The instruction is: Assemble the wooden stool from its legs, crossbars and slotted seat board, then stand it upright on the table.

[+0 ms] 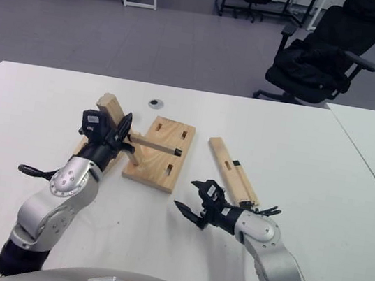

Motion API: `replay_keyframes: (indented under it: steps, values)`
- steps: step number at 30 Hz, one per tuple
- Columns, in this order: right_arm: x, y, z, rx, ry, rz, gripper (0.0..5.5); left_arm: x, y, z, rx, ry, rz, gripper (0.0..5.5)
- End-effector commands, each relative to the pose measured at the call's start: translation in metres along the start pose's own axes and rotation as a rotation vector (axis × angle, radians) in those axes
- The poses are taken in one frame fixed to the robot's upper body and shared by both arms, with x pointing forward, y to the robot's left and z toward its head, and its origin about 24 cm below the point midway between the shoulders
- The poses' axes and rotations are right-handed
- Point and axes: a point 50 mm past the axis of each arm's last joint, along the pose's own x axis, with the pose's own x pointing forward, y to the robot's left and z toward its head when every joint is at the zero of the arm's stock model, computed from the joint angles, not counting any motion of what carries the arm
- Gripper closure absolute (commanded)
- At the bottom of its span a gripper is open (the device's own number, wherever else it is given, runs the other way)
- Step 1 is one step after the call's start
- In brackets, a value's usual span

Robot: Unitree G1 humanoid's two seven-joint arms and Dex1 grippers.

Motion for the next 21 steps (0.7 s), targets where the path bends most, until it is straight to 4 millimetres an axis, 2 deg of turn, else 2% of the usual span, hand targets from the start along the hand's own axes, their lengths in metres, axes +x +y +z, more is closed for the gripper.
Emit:
replay_keyframes:
  steps: [1,2,3,6,12,14,16,18,19,21]
  values:
    - [0.002,-0.006,0.003,-0.020,-0.010,-0.028,1.72,0.007,0.007,-0.009,0.027,0.041,0.062,4.48]
    - [0.003,-0.006,0.003,-0.018,-0.014,-0.032,1.72,0.009,0.007,-0.003,0.029,0.017,0.054,4.48]
    - [0.005,-0.006,0.003,-0.018,-0.019,-0.036,1.72,0.011,0.006,0.003,0.030,-0.011,0.041,4.12]
    - [0.009,-0.005,0.004,-0.012,-0.035,-0.046,1.72,0.018,0.001,0.021,0.017,-0.082,0.000,3.60]
    - [0.011,-0.003,0.002,0.001,-0.044,-0.053,1.72,0.017,-0.001,0.048,-0.017,-0.188,-0.052,2.57]
    - [0.011,-0.002,0.000,0.002,-0.036,-0.053,1.72,0.012,-0.002,0.056,-0.024,-0.207,-0.086,2.24]
    - [0.012,-0.002,-0.002,-0.001,-0.026,-0.057,1.72,0.000,0.001,0.076,-0.011,-0.284,-0.120,1.87]
    - [0.011,-0.003,-0.005,0.003,-0.018,-0.069,1.72,-0.016,0.009,0.103,0.028,-0.437,-0.143,1.49]
    - [0.011,-0.003,-0.006,0.006,-0.015,-0.073,1.72,-0.024,0.015,0.114,0.050,-0.519,-0.140,1.49]
    - [0.011,-0.003,-0.010,0.012,-0.008,-0.084,1.72,-0.033,0.032,0.124,0.085,-0.599,-0.080,1.49]
